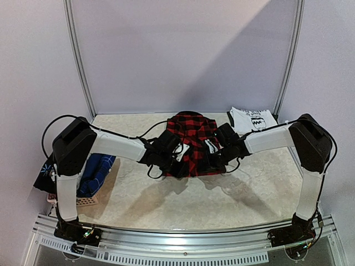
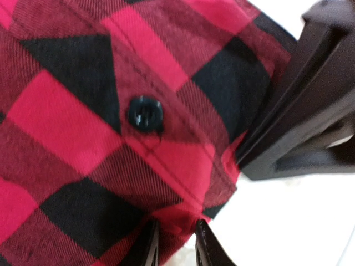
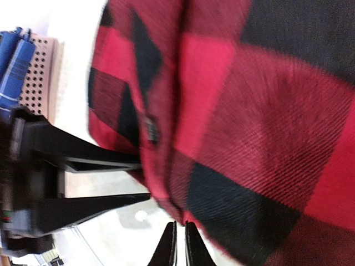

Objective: Fold and stack the mixed laundry pile
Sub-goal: Smooth out the 2/3-rectangle-folded shirt at the center of the board.

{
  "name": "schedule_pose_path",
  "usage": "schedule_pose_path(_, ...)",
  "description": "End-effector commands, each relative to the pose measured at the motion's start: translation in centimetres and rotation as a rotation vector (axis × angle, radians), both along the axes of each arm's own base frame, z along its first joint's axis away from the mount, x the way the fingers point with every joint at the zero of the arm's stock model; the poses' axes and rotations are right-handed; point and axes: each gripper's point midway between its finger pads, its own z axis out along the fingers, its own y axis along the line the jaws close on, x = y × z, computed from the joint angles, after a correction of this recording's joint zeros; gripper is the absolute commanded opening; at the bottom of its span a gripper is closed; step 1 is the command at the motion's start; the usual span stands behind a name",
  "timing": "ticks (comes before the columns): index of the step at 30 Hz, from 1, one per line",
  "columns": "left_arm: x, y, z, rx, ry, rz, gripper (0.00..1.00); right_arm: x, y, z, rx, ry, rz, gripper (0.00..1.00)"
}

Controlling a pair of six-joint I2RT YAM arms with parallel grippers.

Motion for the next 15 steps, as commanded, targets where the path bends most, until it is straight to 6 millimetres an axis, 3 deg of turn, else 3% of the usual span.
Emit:
schedule_pose_path(1,-1.4,1.3,0.8,0.066,0.003,-0.022,0.24,1.0,0.2,4.6,0.020,-0.096,-0.005,0.07)
schedule_pose_path(5,-1.3,1.5,2.0,0.065,-0.020,-0.020,0.24,0.8,-0.2,5.8,0.018,-0.115,-0.007,0.07)
schedule_pose_path(15,-0.7,1.8,2.3,0.072,-0.061,-0.001,0.24,1.6,-0.4,4.9,-0.008,-0.134,-0.031,0.07)
